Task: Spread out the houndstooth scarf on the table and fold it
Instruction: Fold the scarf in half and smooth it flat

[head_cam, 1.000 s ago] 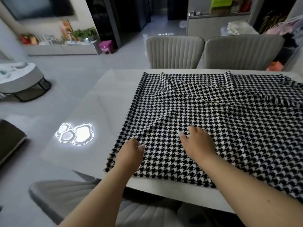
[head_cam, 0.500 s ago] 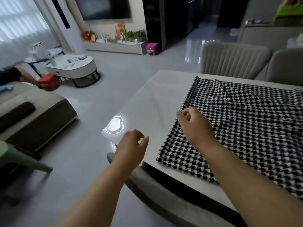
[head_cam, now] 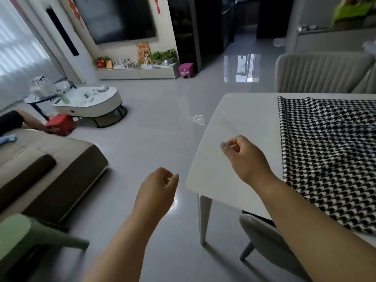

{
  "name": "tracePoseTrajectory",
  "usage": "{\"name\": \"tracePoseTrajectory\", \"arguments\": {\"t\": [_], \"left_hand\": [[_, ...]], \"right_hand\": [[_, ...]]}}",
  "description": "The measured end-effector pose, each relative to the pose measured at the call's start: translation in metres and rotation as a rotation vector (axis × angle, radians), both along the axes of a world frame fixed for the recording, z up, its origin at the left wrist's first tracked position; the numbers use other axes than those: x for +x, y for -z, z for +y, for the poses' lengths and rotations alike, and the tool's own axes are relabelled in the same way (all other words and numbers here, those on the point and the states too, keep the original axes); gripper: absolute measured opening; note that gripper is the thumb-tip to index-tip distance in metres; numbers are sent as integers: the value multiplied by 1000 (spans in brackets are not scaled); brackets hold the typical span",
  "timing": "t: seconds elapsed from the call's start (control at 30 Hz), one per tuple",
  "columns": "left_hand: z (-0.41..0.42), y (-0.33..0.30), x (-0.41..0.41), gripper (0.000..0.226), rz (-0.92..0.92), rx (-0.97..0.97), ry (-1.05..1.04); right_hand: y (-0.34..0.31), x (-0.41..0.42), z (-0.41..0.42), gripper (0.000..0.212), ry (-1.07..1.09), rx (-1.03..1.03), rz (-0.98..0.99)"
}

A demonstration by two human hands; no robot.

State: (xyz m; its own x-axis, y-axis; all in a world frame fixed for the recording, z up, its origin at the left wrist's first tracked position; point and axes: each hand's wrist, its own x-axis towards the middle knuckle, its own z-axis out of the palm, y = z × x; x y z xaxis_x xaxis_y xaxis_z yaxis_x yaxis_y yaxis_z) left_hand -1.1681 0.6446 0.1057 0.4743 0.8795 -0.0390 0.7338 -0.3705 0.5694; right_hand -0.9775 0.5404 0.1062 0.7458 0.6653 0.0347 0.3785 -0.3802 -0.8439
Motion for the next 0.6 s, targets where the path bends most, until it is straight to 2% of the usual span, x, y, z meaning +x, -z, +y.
{"name": "tracePoseTrajectory", "arguments": {"t": [0.33,0.5,0.6], "left_hand": [[165,17,15,19,-57,-76,30],[260,5,49,18,76,-37,112],[306,0,80,17,87,-36,177]], "right_hand": [[5,23,146,29,-9,-83,-39],[1,51,225,29,43,-59,-37],[-3,68,256,30,86,-79,-57]]}}
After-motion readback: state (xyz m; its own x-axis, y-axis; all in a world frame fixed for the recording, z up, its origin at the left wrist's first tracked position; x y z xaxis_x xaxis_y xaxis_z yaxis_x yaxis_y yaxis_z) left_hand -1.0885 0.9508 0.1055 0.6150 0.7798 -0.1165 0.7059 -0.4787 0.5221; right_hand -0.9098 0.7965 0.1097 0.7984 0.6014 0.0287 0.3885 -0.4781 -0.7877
